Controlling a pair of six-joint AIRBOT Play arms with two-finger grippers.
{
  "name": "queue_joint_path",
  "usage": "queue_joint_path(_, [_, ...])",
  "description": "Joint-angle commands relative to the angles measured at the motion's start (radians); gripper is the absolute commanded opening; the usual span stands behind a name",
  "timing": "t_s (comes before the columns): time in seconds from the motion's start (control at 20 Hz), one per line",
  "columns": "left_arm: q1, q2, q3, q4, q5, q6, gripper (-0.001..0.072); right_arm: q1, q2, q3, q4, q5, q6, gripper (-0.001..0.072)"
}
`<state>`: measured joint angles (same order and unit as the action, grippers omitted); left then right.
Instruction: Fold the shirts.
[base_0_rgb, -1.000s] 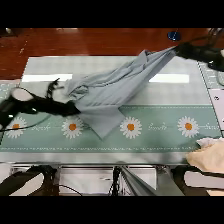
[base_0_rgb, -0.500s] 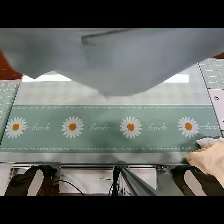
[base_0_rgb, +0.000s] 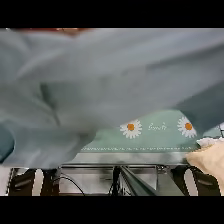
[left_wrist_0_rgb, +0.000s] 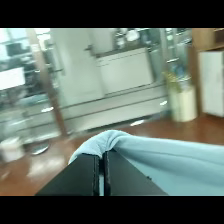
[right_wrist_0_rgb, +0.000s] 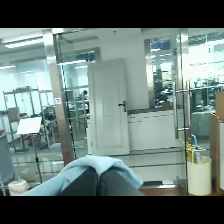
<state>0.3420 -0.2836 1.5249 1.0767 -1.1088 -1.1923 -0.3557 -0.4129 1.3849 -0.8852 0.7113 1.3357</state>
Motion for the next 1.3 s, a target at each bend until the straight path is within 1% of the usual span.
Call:
queue_joint_path(0.0, [0.002,0.061,0.005,0.115,-0.221,-0.069,0.0027,-0.003,0.067,0.0,-0.249,0.2,0.196,0.0018])
queue_joint_path(0.05, [0.002,0.059,-0.002,0.121,-0.337,-0.092,0.0027,-0.003,0.066,-0.001,-0.296,0.3,0.248,0.0018])
queue_joint_path(0.1, [0.002,0.061,-0.022,0.12,-0.408,-0.103,0.0027,-0.003,0.058,-0.002,-0.326,0.398,0.264,0.0017])
queue_joint_path(0.15, [0.002,0.062,-0.058,0.114,-0.449,-0.109,0.0027,-0.003,0.04,-0.003,-0.344,0.499,0.264,0.0017])
queue_joint_path(0.2, [0.002,0.064,-0.104,0.104,-0.457,-0.119,0.0027,-0.003,0.019,-0.008,-0.352,0.568,0.261,0.0017])
queue_joint_path(0.25, [0.002,0.063,-0.161,0.091,-0.455,-0.118,0.0027,-0.003,-0.004,-0.024,-0.351,0.6,0.257,0.0017])
queue_joint_path(0.3, [0.002,0.061,-0.237,0.083,-0.447,-0.116,0.0027,-0.003,-0.027,-0.055,-0.35,0.596,0.255,0.0017])
queue_joint_path(0.35, [0.002,0.058,-0.317,0.073,-0.431,-0.095,0.0027,-0.003,-0.056,-0.092,-0.345,0.571,0.247,0.0017])
queue_joint_path(0.45, [0.002,0.045,-0.492,0.027,-0.326,-0.066,0.0027,-0.002,-0.137,-0.16,-0.314,0.517,0.207,0.0017])
queue_joint_path(0.5, [0.002,0.028,-0.575,-0.027,-0.252,-0.065,0.0027,-0.001,-0.188,-0.187,-0.282,0.493,0.174,0.0017])
queue_joint_path(0.6, [0.0,-0.029,-0.721,-0.203,-0.096,-0.064,0.0027,0.038,-0.309,-0.224,-0.258,0.433,0.137,0.0017])
queue_joint_path(0.65, [-0.002,-0.072,-0.781,-0.285,-0.029,-0.04,0.0027,0.069,-0.378,-0.233,-0.259,0.395,0.131,0.0017])
queue_joint_path(0.7, [-0.008,-0.12,-0.821,-0.329,0.027,-0.009,0.0027,0.103,-0.444,-0.234,-0.258,0.354,0.126,0.0017])
queue_joint_path(0.85, [-0.053,-0.311,-0.835,-0.337,0.159,0.072,0.0027,0.194,-0.618,-0.234,-0.257,0.142,0.103,0.0017])
queue_joint_path(0.95, [-0.091,-0.436,-0.816,-0.337,0.259,0.11,0.0027,0.235,-0.703,-0.234,-0.256,-0.003,0.103,0.0017])
queue_joint_path(1.1, [-0.152,-0.602,-0.769,-0.337,0.392,0.176,0.0027,0.276,-0.801,-0.234,-0.245,-0.169,0.103,0.0017])
queue_joint_path(1.15, [-0.175,-0.652,-0.75,-0.337,0.445,0.19,0.0027,0.286,-0.83,-0.234,-0.245,-0.219,0.103,0.0017])
queue_joint_path(1.25, [-0.223,-0.726,-0.717,-0.337,0.575,0.19,0.0027,0.297,-0.878,-0.234,-0.244,-0.321,0.103,0.0017])
